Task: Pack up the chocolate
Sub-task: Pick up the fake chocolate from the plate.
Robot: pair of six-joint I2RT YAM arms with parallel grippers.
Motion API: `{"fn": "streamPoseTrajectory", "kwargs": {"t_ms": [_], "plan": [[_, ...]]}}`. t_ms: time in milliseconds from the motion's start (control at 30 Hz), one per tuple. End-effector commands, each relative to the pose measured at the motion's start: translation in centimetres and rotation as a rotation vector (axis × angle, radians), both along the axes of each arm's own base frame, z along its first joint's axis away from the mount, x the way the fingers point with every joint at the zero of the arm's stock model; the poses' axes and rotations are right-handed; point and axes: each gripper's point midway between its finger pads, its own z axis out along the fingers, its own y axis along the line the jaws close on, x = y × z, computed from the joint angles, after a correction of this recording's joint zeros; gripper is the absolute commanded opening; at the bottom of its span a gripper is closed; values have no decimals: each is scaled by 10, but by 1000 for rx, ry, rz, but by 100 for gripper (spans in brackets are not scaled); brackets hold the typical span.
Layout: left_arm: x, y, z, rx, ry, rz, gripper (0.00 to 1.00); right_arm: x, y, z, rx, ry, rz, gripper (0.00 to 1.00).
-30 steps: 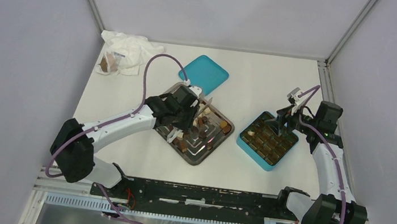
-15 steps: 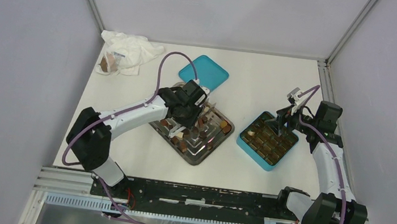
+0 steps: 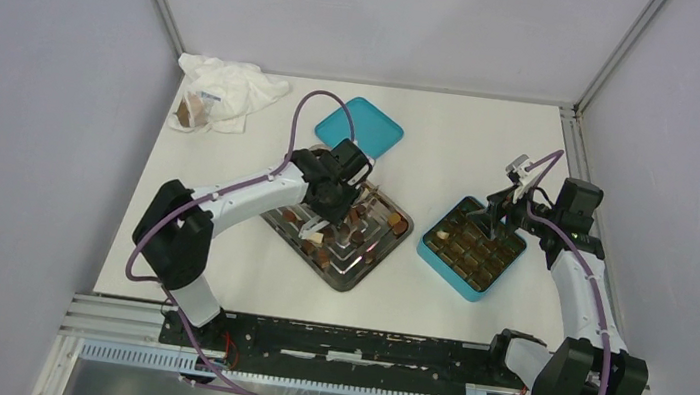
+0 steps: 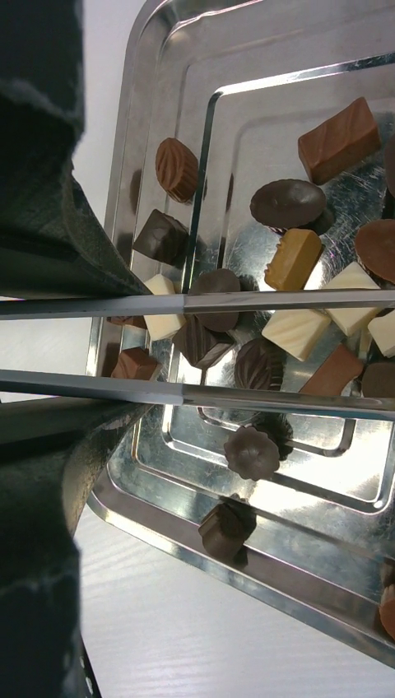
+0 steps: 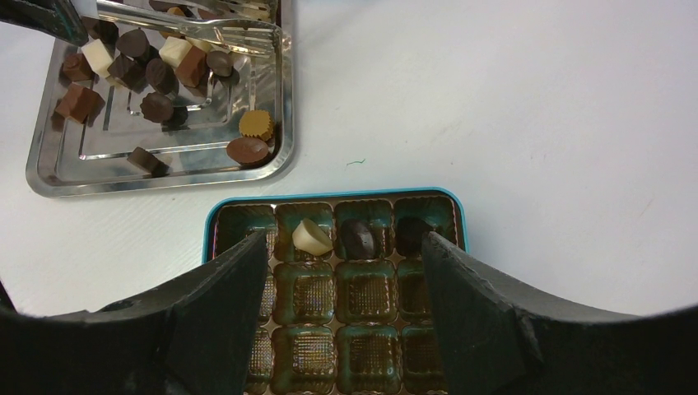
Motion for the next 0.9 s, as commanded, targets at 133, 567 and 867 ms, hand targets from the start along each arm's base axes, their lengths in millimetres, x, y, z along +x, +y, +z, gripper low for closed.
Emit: {"fn": "streamPoseTrajectory", "kwargs": {"t_ms": [133, 567, 867], "plan": [[13, 6, 15, 30, -58, -10, 47, 2, 2, 6, 10, -27, 25, 74], [6, 3, 13, 25, -12, -27, 45, 2, 2, 6, 8, -28, 26, 74], [6, 1, 14, 34, 14, -31, 46, 2, 3, 7, 9, -30, 28, 74]]}}
